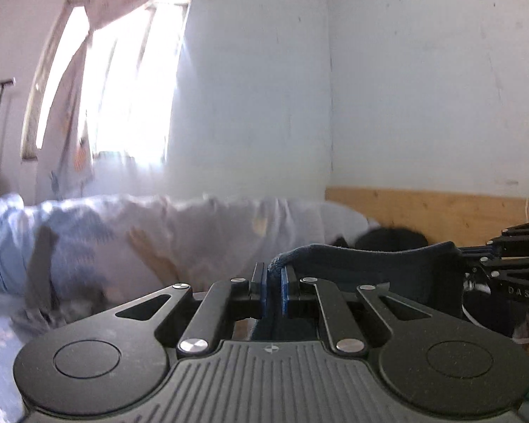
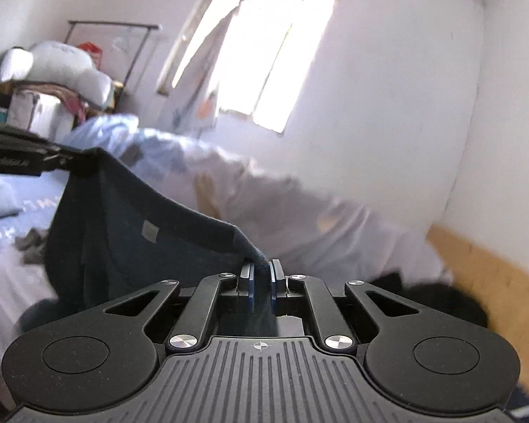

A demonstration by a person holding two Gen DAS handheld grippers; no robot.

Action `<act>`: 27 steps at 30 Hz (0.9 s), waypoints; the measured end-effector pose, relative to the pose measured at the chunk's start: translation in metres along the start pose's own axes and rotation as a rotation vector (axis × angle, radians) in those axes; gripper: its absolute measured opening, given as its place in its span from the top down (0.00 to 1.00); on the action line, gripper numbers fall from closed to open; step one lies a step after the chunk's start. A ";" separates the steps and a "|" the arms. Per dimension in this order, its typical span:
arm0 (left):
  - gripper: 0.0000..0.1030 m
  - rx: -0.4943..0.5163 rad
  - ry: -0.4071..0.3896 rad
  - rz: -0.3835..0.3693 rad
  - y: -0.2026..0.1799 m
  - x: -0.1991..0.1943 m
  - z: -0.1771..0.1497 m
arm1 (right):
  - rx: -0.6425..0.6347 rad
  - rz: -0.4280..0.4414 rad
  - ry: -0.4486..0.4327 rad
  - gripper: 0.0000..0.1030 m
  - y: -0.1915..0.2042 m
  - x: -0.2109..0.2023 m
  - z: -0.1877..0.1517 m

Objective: Fold clothes
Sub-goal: 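Hold the shirt up with both grippers and spread it between them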

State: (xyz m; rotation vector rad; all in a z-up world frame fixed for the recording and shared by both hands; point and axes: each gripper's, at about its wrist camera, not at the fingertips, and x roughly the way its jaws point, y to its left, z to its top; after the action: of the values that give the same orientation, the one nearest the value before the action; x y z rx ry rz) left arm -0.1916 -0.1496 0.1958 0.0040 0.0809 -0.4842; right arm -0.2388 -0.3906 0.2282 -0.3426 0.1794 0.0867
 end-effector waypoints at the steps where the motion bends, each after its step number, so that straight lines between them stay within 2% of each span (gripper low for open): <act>1: 0.89 -0.002 -0.014 0.006 -0.001 -0.003 0.011 | -0.009 -0.005 -0.026 0.91 -0.004 -0.005 0.009; 9: 0.90 0.076 -0.188 0.022 -0.026 -0.049 0.098 | -0.083 -0.047 -0.229 0.91 -0.031 -0.048 0.082; 14: 0.90 0.116 -0.302 0.039 -0.046 -0.084 0.151 | -0.110 -0.063 -0.356 0.91 -0.049 -0.089 0.131; 17: 0.90 0.183 -0.356 0.061 -0.059 -0.106 0.182 | -0.150 -0.083 -0.433 0.91 -0.055 -0.111 0.152; 24: 0.90 0.244 -0.476 0.107 -0.081 -0.141 0.222 | -0.200 -0.099 -0.597 0.91 -0.065 -0.160 0.188; 27: 0.90 0.259 -0.508 0.117 -0.087 -0.152 0.228 | -0.202 -0.082 -0.645 0.91 -0.070 -0.170 0.194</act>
State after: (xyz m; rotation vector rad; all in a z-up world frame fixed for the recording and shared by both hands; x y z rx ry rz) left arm -0.3481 -0.1610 0.4361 0.1387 -0.4783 -0.3638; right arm -0.3660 -0.3995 0.4632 -0.5060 -0.4851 0.1302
